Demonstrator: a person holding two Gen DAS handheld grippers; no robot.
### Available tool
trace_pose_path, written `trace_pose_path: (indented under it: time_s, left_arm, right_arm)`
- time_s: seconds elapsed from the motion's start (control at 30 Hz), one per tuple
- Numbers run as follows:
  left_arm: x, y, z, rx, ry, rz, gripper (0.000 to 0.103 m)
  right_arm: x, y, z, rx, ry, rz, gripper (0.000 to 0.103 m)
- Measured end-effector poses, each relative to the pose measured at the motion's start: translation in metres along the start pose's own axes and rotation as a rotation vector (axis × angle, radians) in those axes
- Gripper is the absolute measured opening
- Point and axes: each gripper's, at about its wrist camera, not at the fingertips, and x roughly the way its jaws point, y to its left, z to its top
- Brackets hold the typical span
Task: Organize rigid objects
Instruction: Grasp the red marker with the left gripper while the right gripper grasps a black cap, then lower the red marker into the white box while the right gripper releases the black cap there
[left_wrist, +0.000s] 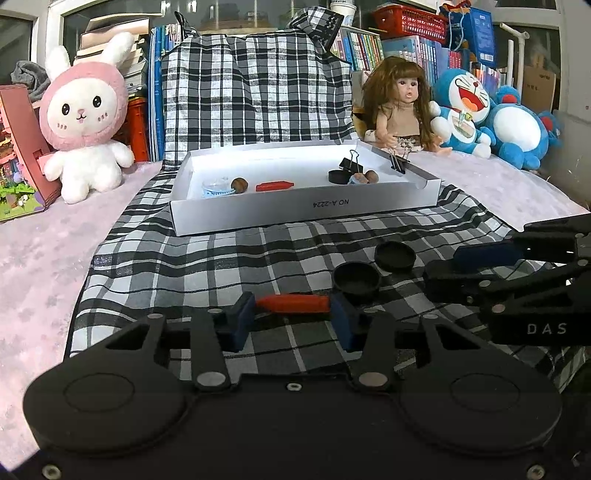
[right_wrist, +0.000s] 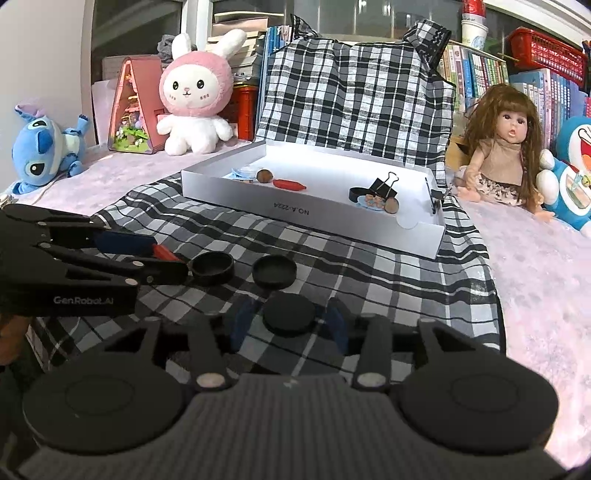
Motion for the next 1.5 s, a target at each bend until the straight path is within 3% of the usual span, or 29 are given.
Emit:
trace_pose_path:
  time_s: [0.13, 0.17, 0.2, 0.27, 0.57, 0.87, 1.23, 1.5]
  left_arm:
    - [-0.003, -0.001, -0.001, 0.006, -0.004, 0.004, 0.042]
    - [-0.003, -0.001, -0.001, 0.006, -0.004, 0.004, 0.042]
    - [-0.005, -0.003, -0.001, 0.007, -0.005, 0.004, 0.042]
    - [-0.006, -0.003, -0.001, 0.005, -0.005, 0.002, 0.042]
    - [-0.010, 0.004, 0.017, -0.057, -0.006, 0.018, 0.042]
    - [0.004, 0.021, 0.064, -0.100, -0.013, 0.043, 0.042]
    - [0.058, 0.043, 0.134, -0.149, 0.053, 0.021, 0.042]
    - [0.109, 0.052, 0.139, -0.166, 0.123, 0.045, 0.042]
  right_arm:
    - [0.001, 0.003, -0.002, -0.007, -0.004, -0.022, 0.063]
    - [0.000, 0.004, -0.002, -0.006, -0.003, -0.022, 0.058]
    - [0.000, 0.004, -0.002, -0.005, -0.003, -0.016, 0.045]
    - [0.000, 0.006, -0.002, 0.002, -0.001, -0.013, 0.038]
    - [-0.004, 0.000, 0.013, 0.043, -0.028, -0.019, 0.037]
    - [0.006, -0.024, 0.053, 0.120, -0.023, -0.046, 0.037]
    - [0.055, -0.070, 0.113, 0.216, 0.081, -0.099, 0.037]
    - [0.099, -0.086, 0.115, 0.253, 0.168, -0.144, 0.037]
